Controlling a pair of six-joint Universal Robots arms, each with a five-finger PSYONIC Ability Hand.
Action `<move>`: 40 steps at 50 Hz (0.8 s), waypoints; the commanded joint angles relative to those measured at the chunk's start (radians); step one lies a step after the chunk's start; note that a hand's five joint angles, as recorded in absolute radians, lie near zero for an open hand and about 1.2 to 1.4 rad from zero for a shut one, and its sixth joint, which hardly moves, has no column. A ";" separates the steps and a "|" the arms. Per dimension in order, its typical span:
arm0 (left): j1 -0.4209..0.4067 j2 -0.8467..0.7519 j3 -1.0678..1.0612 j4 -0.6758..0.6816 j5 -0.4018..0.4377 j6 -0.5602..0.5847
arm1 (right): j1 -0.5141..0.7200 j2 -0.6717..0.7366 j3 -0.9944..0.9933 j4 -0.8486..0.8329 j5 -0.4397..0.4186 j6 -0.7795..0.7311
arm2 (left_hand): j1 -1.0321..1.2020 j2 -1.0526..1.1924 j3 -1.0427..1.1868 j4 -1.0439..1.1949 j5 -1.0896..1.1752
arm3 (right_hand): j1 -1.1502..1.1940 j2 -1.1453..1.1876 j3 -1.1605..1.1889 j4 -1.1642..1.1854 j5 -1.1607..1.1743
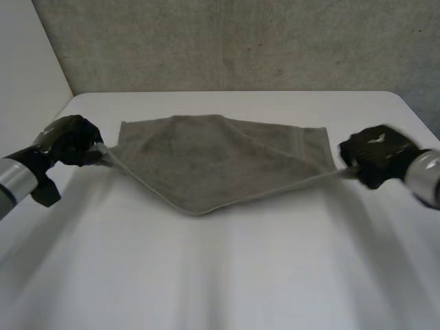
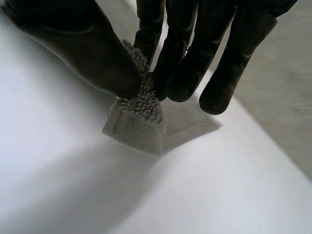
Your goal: Fold the towel.
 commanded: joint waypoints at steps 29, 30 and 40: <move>-0.071 -0.235 0.195 -0.033 -0.030 0.002 | 0.036 0.360 -0.364 0.048 0.178 0.088 | 0.096 0.056 0.049 0.032 0.118 | 0.071 0.070 0.045 0.049 0.055; -0.086 -0.271 0.247 -0.038 -0.045 0.002 | 0.036 0.361 -0.365 0.048 0.178 0.088 | 0.096 0.056 0.049 0.032 0.118 | 0.071 0.070 0.045 0.049 0.055; -0.123 -0.427 0.458 -0.062 -0.140 0.002 | 0.088 0.551 -0.576 -0.064 0.279 0.179 | 0.096 0.056 0.049 0.032 0.118 | 0.071 0.070 0.045 0.049 0.055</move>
